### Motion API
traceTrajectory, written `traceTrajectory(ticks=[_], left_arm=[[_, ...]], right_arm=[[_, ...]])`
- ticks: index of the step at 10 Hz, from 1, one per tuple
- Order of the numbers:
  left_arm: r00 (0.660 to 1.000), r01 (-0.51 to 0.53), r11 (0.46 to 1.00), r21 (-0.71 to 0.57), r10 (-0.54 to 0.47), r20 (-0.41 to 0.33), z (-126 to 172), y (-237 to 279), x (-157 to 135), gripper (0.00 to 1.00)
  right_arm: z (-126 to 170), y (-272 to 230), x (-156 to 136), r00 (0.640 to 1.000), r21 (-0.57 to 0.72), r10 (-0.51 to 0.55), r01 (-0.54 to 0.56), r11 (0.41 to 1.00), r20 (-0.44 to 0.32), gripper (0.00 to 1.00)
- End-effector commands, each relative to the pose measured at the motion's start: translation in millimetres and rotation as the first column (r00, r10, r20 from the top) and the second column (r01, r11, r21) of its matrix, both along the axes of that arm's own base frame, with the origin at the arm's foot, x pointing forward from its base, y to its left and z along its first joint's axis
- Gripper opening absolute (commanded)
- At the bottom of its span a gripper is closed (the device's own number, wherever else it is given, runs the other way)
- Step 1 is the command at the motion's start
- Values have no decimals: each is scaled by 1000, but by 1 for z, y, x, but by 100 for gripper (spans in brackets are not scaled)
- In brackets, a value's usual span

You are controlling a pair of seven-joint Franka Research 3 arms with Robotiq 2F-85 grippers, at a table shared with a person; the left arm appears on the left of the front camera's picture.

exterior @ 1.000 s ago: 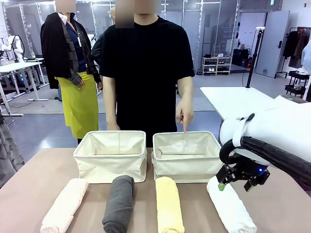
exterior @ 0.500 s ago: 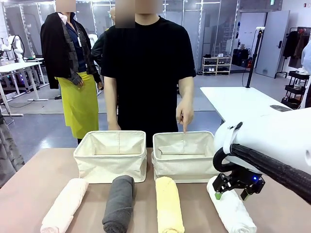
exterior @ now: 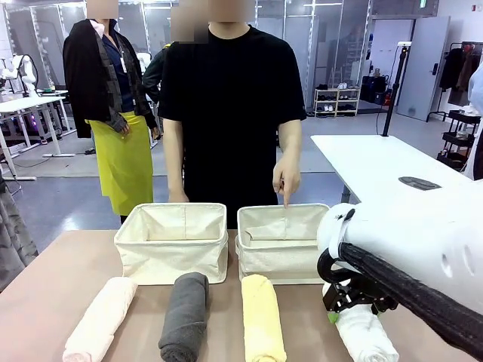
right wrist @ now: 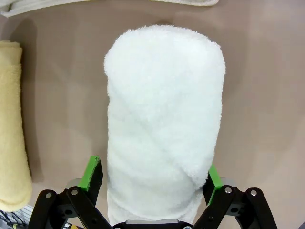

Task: Divide the towels into two baskets.
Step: Pick up one hotel-folded towel and place it in the Fabric basket indicated by the person.

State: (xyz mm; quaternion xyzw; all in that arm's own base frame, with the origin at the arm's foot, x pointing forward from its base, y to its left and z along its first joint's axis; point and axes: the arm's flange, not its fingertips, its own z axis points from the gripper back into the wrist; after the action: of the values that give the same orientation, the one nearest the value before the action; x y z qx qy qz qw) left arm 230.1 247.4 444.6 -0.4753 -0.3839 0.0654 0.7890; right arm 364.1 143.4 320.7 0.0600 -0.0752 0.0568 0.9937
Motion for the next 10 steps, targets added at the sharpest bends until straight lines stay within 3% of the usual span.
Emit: traceTrajectory(ticks=[1,2,3,4,5,6,7,8,10], left_arm=[[1000,2,1000,-11,-1,17,1,1,-1,100],[1000,2,1000,-11,-1,17,1,1,-1,100],[1000,2,1000,-11,-1,17,1,1,-1,100],[1000,2,1000,-11,-1,17,1,1,-1,100],[1000,2,1000,-11,-1,17,1,1,-1,100],[1000,2,1000,-11,-1,17,1,1,-1,100],[1000,2,1000,-11,-1,17,1,1,-1,100],[1000,2,1000,-11,-1,17,1,1,-1,100],[1000,2,1000,-11,-1,17,1,1,-1,100]], right_arm=[[-15,-9,-17,1000,15,3,-3,1000,20,82],[-12,-9,-18,1000,28,3,-4,1000,16,81],[-10,-11,-18,1000,33,3,-3,999,12,63],[-9,-13,-18,1000,36,3,-4,999,9,61],[-6,-15,-19,1000,43,-1,1,999,2,44],[-2,-18,-19,1000,52,-1,1,999,-1,42],[-1,-20,-20,1000,73,1,-3,997,21,31],[1,-5,3,1000,18,-17,17,1000,1,31],[1,-5,3,1000,18,-17,17,1000,1,31]])
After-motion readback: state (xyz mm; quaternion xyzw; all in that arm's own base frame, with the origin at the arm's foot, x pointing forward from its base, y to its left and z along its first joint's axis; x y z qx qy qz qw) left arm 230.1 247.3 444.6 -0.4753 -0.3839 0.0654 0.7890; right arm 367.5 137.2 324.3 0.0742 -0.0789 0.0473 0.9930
